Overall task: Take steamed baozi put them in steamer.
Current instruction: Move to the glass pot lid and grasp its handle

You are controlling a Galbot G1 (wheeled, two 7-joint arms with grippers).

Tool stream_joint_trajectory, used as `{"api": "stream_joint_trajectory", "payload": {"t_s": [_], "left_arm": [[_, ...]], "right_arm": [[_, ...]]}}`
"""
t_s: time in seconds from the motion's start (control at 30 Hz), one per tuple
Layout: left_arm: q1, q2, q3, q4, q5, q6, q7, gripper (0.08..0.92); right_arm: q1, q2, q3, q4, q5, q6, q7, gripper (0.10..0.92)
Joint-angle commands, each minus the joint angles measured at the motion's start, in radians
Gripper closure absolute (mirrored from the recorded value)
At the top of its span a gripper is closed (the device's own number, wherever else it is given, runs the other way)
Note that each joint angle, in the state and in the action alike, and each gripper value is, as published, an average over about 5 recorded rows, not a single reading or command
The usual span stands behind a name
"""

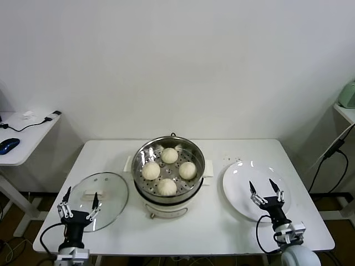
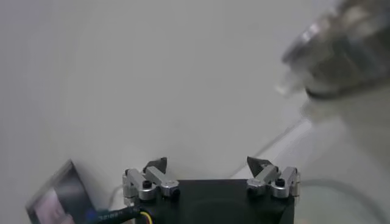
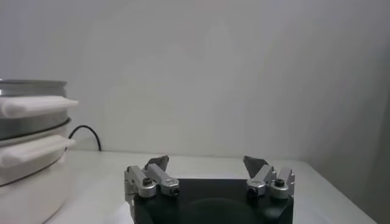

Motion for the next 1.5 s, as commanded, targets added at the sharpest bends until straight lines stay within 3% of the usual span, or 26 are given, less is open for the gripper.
{"api": "stream_joint_trajectory", "payload": {"t_s": [0.03, 0.5, 1.13, 1.5], "left_arm": [[-0.015, 0.102, -0.012, 0.204, 0.594, -0.030, -0.149, 0.177], [-0.149, 0.110, 0.005, 0.387, 0.740, 0.063, -0.161, 0.177], [-0.313, 0.129, 0.051, 0.520, 0.768, 0.098, -0.152, 0.177], [-0.330, 0.132, 0.067, 0.551, 0.750, 0.088, -0.146, 0.198]], "right_arm": [[-0.086, 0.088, 0.048, 0.003, -0.046, 0.056, 0.048, 0.203], [-0.055, 0.092, 0.044, 0.005, -0.061, 0.030, 0.085, 0.203], [-0.059, 0.094, 0.052, 0.021, -0.081, 0.024, 0.106, 0.203], [-0.048, 0.169, 0.095, 0.025, -0.131, 0.001, 0.065, 0.203]]}}
